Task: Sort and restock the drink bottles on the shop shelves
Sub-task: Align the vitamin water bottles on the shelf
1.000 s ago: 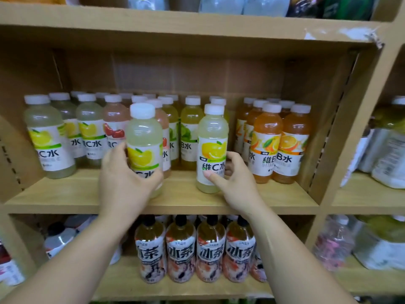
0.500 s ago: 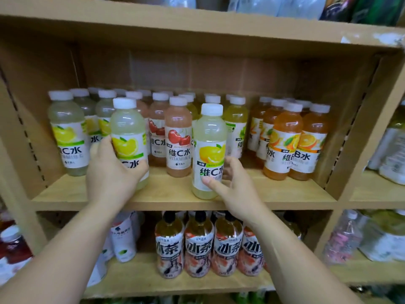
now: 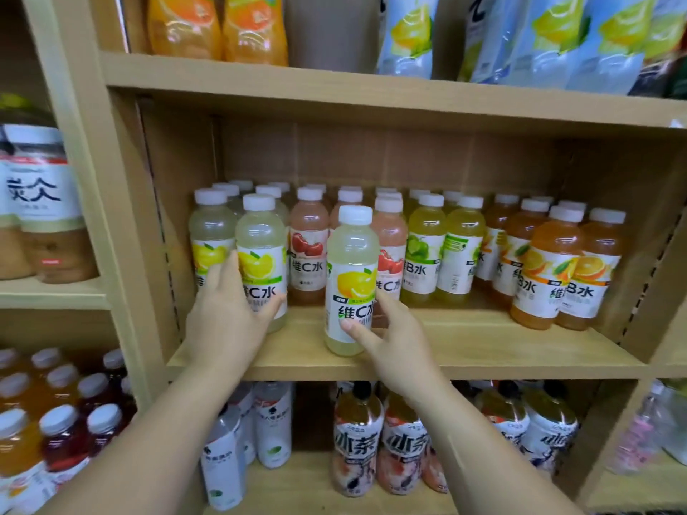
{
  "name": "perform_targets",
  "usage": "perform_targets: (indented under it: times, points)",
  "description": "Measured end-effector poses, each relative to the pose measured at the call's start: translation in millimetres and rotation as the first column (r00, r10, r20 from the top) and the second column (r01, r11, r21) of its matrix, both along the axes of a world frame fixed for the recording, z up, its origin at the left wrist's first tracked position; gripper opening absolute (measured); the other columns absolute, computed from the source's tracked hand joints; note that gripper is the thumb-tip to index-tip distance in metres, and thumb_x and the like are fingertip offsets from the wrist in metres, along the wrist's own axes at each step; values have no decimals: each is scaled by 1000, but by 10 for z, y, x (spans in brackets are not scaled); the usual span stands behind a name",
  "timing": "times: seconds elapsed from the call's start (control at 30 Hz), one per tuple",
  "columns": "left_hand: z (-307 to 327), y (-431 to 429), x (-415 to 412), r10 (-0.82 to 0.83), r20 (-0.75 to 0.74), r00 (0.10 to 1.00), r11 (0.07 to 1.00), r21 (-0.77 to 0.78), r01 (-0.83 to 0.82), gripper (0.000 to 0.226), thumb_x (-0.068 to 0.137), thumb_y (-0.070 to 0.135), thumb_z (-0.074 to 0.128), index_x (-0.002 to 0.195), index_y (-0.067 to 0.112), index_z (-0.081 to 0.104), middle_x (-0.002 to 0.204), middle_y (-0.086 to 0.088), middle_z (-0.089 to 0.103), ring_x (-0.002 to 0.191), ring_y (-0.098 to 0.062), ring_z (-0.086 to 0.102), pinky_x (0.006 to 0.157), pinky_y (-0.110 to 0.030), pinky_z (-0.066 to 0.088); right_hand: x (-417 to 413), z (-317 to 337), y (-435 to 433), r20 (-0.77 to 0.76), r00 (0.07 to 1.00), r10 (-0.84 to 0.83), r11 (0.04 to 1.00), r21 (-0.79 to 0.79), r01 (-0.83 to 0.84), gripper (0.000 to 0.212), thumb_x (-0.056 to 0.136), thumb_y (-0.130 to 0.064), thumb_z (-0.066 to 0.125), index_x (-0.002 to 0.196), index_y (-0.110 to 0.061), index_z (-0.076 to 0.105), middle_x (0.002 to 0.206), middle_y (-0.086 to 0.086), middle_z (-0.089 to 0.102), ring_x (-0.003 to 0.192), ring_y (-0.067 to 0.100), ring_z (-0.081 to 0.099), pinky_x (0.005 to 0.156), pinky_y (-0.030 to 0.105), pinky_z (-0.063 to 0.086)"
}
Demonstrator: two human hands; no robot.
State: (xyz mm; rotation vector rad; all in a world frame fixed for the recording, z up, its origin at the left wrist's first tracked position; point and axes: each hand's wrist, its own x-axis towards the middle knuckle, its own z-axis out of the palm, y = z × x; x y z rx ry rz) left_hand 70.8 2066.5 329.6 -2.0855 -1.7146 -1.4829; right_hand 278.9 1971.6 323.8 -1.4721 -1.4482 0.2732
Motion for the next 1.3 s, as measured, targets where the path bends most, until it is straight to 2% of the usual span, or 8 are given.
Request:
perform_targets:
  times: [0.1, 0.17, 0.27, 0.4, 0.67, 0.93, 1.07, 1.3]
  points:
    - [-85, -36, -145, -45, -21, 999, 999, -4, 45, 97, 81, 51, 79, 158, 18, 31, 145, -8, 48, 127, -32, 55, 87, -48, 55, -173, 35, 118, 40, 998, -49, 999, 0, 49, 52, 87, -38, 78, 135, -33, 59, 128, -18, 65, 117, 4, 60, 101, 30, 50]
    - [-131, -45, -235, -72, -47, 996, 997, 28, 73, 94, 81, 48, 80, 156, 17, 34, 141, -8, 50, 123, -33, 57, 83, -48, 57, -286, 68, 211, 61, 995, -81, 997, -10, 81, 51, 89, -35, 78, 135, -30, 58, 123, -16, 65, 112, 5, 60, 95, 26, 48]
    - [-152, -19, -318, -65, -94, 993, 996, 47, 70, 92, 76, 46, 84, 151, 12, 42, 132, -10, 53, 119, -35, 58, 81, -47, 56, -444, 85, 398, 59, 991, -117, 993, -20, 119, 48, 90, -34, 77, 133, -26, 58, 123, -8, 70, 109, 13, 65, 93, 31, 51]
    - [-76, 39, -319, -74, -155, 985, 997, -3, 75, 87, 79, 49, 81, 149, 12, 46, 128, -10, 54, 117, -34, 58, 80, -44, 55, -568, 92, 635, 62, 988, -144, 987, -56, 147, 41, 92, -34, 74, 127, -20, 58, 118, -3, 72, 104, 16, 65, 85, 29, 48]
    - [-29, 71, -330, -98, -139, 985, 992, -87, 87, 83, 91, 52, 67, 159, 21, 29, 142, -6, 57, 119, -29, 62, 87, -40, 52, -621, 12, 811, -33, 981, -191, 980, -70, 188, 52, 85, -42, 79, 127, -25, 55, 122, -6, 71, 113, 16, 67, 98, 42, 54]
    - [-124, 113, -336, -135, -90, 987, 991, -2, 136, 82, 86, 41, 76, 155, 27, 34, 131, -4, 64, 110, -28, 67, 78, -41, 55, -597, 2, 815, -97, 984, -150, 986, -85, 142, 66, 77, -41, 86, 131, -27, 51, 127, -8, 68, 115, 13, 65, 101, 39, 53]
    - [-147, 119, -344, -143, -138, 980, 987, 54, 152, 84, 85, 39, 78, 156, 33, 33, 118, -3, 65, 100, -27, 68, 69, -38, 54, -604, 54, 831, -81, 987, -140, 984, -121, 129, 57, 82, -43, 82, 128, -25, 53, 125, -7, 68, 116, 16, 64, 98, 37, 51]
    - [-95, 163, -314, -94, -215, 972, 995, -3, 95, 81, 95, 38, 65, 157, 38, 13, 129, -6, 59, 101, -30, 66, 68, -41, 52, -550, 32, 672, -71, 994, -87, 992, -101, 80, 62, 84, -38, 82, 137, -25, 52, 126, -11, 66, 113, 8, 62, 95, 27, 48]
